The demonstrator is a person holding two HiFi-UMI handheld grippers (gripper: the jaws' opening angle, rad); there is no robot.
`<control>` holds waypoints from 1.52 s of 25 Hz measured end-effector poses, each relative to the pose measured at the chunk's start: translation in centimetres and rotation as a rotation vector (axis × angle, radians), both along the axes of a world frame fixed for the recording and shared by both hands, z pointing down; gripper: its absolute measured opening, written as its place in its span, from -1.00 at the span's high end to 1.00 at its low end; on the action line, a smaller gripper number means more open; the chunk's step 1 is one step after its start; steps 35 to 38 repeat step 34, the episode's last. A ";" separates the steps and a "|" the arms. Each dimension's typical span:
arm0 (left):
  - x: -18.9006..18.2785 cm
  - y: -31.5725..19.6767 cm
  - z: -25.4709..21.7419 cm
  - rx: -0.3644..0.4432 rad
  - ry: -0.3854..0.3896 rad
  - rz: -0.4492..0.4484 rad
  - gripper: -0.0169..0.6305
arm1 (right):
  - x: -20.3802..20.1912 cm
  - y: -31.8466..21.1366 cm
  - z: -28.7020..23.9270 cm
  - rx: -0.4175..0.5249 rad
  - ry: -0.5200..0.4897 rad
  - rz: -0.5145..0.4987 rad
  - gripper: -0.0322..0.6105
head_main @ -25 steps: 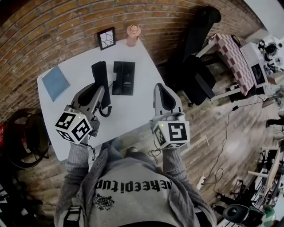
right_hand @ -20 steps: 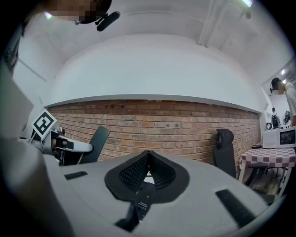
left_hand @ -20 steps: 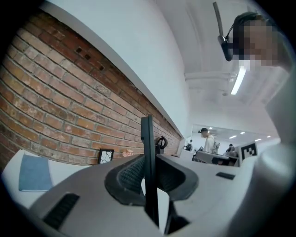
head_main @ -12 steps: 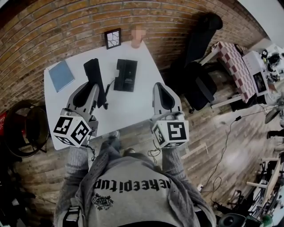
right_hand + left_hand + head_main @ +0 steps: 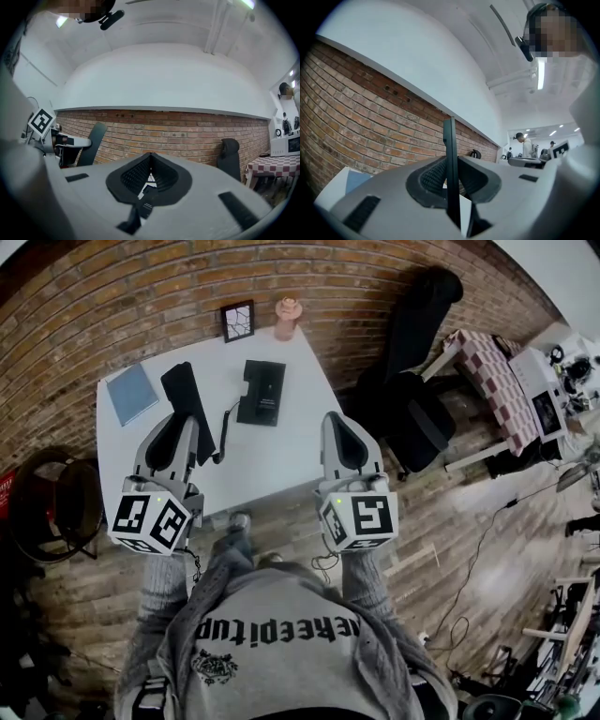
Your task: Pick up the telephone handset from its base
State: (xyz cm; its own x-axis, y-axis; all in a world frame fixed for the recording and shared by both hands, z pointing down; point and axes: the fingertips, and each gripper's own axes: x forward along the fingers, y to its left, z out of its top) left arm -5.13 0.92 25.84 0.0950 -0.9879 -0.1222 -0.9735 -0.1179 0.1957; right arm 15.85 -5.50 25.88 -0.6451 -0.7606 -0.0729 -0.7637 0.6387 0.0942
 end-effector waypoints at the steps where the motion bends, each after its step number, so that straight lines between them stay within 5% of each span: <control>1: 0.2 0.4 -0.2 0.004 -0.001 -0.010 0.73 | 0.2 0.3 -0.1 0.004 0.002 -0.001 0.89; 38: 5.2 3.9 -2.1 0.025 -0.019 -0.054 0.73 | 5.3 3.3 -0.4 0.018 -0.015 0.003 0.89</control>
